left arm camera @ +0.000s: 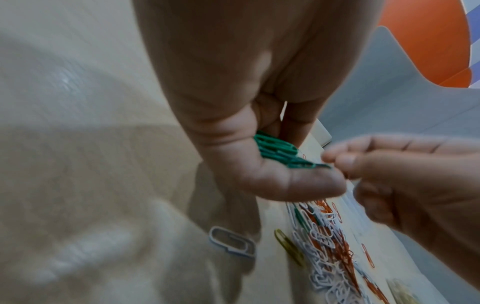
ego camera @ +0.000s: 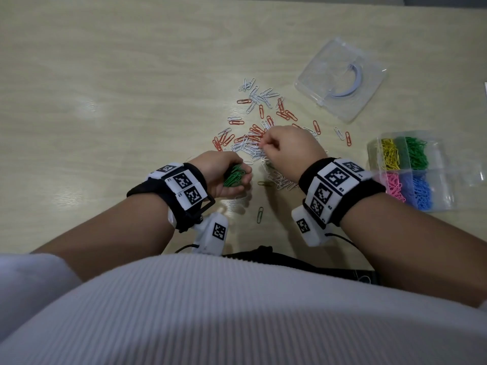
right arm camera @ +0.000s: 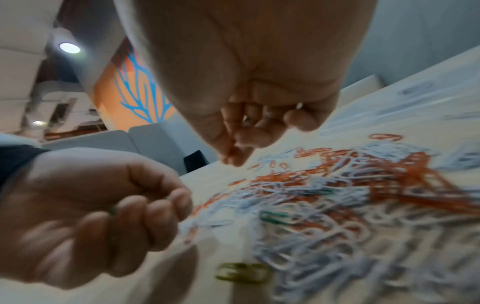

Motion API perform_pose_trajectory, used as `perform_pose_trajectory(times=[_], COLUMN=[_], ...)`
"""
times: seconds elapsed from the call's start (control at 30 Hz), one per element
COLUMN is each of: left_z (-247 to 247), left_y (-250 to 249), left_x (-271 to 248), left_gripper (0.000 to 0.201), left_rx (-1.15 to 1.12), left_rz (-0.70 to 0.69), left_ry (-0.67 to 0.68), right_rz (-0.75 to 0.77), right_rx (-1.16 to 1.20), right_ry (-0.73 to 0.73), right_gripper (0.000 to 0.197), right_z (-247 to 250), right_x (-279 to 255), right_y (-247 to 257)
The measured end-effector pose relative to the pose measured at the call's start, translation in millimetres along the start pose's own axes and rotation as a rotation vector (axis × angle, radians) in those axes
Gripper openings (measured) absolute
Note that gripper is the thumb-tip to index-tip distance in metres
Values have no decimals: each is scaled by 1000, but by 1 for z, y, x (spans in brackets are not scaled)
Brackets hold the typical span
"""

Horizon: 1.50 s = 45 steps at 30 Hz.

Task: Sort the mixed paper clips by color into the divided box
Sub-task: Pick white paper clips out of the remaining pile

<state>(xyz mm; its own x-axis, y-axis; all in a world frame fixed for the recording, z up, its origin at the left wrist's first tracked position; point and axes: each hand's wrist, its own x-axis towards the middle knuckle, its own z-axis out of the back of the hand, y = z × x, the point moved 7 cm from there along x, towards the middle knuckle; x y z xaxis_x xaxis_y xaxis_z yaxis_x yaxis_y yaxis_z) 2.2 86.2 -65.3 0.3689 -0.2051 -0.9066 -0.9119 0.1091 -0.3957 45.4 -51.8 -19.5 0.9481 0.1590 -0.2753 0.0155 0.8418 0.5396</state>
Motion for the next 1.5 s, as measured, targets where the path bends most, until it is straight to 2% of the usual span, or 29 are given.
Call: perform_pose_trajectory(times=[0.07, 0.13, 0.37, 0.6, 0.67, 0.77, 0.9, 1.0, 1.23, 1.33, 1.4, 1.5], left_z=[1, 2, -1, 0, 0, 3, 3, 2, 5, 5, 4, 0], left_y=[1, 2, -1, -1, -1, -1, 1, 1, 2, 3, 3, 2], left_x=[-1, -2, -4, -6, -7, -7, -6, -7, -6, -4, -3, -3], left_gripper=[31, 30, 29, 28, 27, 26, 27, 29, 28, 29, 28, 20], left_rx=[25, 42, 65, 72, 66, 57, 73, 85, 97, 92, 86, 89], left_rz=[13, 17, 16, 15, 9, 6, 14, 16, 16, 16, 4, -40], left_ry=[-18, -34, -44, -45, -44, -44, -37, -38, -55, -53, -47, -25], right_rz=[-75, -76, 88, 111, 86, 39, 67, 90, 44, 121, 234, 415], right_rx=[-237, -393, -544, -609, -605, -543, -523, -565, -575, -486, -323, -175], right_ry=[56, 110, 113, 163, 165, 115, 42, 113, 244, 188, 114, 96], right_gripper=[19, 14, 20, 17, 13, 18, 24, 17, 20, 17, 6, 4], right_z=[-2, -7, -21, -26, -22, -12, -5, -18, -29, -23, -17, -23], right_x=[-1, -5, -5, -4, -3, -4, -5, -6, -6, -9, -16, -27], right_y=[-17, -25, -14, -9, -11, -18, -14, -9, -11, -1, 18, 45])
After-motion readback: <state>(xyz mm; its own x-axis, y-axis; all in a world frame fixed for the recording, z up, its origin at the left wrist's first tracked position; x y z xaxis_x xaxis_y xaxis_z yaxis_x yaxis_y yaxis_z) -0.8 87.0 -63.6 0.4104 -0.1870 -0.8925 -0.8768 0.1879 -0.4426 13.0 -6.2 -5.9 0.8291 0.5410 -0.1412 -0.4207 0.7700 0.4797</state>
